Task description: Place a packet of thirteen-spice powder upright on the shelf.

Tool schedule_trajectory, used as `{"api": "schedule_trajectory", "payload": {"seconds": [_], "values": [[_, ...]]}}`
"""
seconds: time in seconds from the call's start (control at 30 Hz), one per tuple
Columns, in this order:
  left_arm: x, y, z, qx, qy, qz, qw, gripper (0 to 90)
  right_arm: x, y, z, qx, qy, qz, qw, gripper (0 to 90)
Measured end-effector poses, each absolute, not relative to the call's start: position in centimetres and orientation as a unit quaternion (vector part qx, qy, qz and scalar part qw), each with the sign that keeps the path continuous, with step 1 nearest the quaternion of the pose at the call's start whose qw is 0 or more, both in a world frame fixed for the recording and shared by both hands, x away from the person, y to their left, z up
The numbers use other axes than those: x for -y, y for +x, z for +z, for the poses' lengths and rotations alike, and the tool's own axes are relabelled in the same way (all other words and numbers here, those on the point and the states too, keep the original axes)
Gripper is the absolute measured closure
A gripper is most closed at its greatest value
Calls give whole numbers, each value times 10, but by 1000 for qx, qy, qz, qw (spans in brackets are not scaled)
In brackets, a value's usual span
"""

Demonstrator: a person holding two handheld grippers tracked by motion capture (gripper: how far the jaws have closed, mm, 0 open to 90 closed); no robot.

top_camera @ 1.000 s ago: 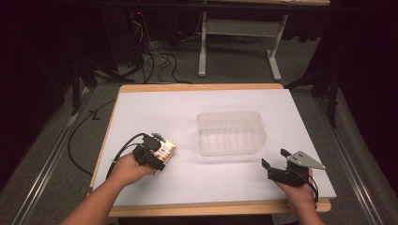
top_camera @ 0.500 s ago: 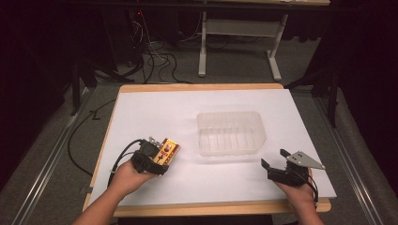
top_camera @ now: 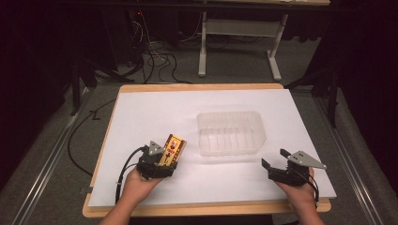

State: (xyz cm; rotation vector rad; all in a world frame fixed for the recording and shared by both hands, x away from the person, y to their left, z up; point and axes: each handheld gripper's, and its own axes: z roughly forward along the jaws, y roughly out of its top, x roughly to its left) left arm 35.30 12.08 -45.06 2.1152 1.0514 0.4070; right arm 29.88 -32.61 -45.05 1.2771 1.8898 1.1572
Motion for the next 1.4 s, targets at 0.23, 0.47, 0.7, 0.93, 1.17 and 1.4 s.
{"api": "schedule_trajectory", "payload": {"seconds": [0.23,0.47,0.7,0.93,1.17,1.4], "values": [[-128,343,-444,-411,797,163,410,326,322,296,-442,-702,468,446,298,115],[-133,337,-437,-407,776,182,446,325,315,287,-422,-671,454,494,316,59],[-138,337,-435,-411,760,187,467,326,296,292,-403,-657,426,523,337,36],[-137,336,-435,-412,758,192,468,326,269,306,-390,-656,414,540,327,43],[-128,326,-432,-392,761,201,476,326,253,309,-394,-664,399,547,318,54],[-101,311,-428,-362,770,195,488,326,248,304,-401,-675,399,547,294,55]]}}
